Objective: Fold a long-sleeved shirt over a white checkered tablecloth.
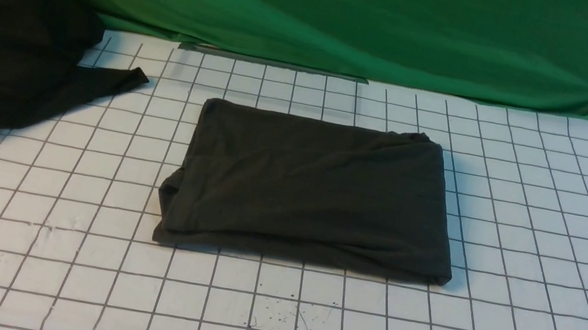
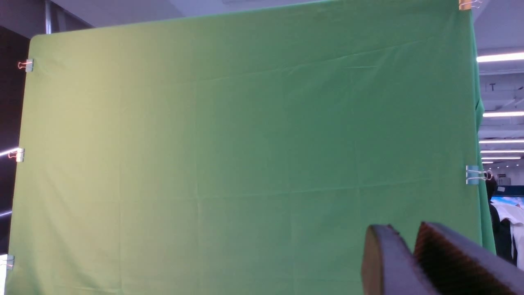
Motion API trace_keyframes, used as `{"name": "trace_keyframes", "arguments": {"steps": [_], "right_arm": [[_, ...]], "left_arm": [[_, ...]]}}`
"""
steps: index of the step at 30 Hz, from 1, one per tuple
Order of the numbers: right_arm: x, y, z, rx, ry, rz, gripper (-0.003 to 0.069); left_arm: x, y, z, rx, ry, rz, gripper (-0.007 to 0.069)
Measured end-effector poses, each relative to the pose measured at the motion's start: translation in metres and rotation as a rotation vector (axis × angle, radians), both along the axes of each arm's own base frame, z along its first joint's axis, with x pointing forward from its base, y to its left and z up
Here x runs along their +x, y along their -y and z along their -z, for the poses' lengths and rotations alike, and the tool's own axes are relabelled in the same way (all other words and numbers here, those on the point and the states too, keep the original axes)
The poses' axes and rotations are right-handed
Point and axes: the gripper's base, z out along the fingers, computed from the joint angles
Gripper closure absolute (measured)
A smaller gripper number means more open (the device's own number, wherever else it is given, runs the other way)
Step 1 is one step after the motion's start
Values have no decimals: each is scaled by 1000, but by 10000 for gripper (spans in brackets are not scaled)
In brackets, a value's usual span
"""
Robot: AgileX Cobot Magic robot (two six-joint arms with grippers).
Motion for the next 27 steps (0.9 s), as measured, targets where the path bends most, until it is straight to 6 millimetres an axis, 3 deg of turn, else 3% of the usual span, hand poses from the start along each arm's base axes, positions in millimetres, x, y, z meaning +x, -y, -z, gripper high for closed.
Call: {"name": "trace_keyframes", "arguments": {"steps": [27], "right_arm": [[1, 0, 1, 14, -10, -10, 467]], "left_arm": [[0, 0, 0, 48, -1, 12, 622]]}}
